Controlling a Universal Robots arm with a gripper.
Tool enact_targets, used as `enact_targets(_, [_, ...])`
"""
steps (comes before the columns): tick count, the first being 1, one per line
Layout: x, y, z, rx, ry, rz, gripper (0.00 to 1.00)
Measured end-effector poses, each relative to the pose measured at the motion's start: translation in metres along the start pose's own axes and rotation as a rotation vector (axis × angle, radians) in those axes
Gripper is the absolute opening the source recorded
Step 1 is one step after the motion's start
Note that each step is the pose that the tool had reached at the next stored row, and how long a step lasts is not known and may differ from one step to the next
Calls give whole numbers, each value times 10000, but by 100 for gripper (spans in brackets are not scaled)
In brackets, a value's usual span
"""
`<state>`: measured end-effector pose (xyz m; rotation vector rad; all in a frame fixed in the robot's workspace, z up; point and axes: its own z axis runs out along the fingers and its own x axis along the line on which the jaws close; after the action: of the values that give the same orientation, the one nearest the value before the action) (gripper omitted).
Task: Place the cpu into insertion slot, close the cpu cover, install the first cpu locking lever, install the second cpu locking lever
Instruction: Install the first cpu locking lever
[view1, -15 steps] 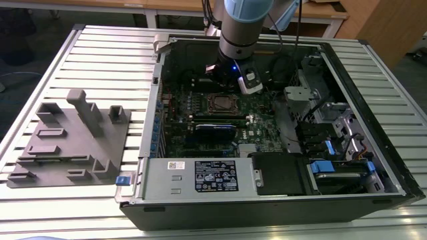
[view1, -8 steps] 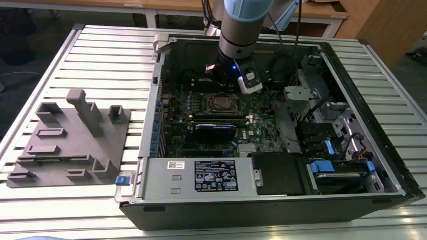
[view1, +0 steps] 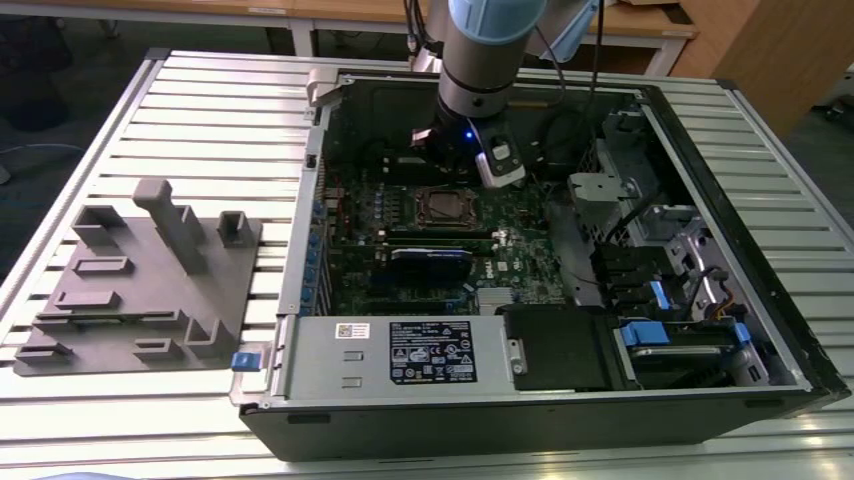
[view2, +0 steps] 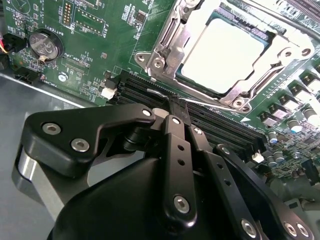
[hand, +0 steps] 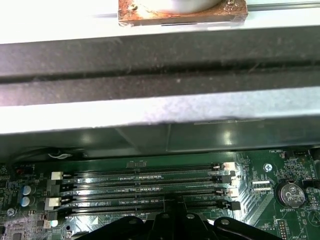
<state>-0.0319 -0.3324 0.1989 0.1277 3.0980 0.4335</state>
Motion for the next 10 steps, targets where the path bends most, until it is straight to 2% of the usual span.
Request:
enact_targets(2, [-1, 1, 1, 39, -6, 6, 11])
enact_targets(7, [-11, 1, 1, 198, -22, 18, 11])
enact_targets(10, [-13, 1, 2, 223, -25, 23, 11])
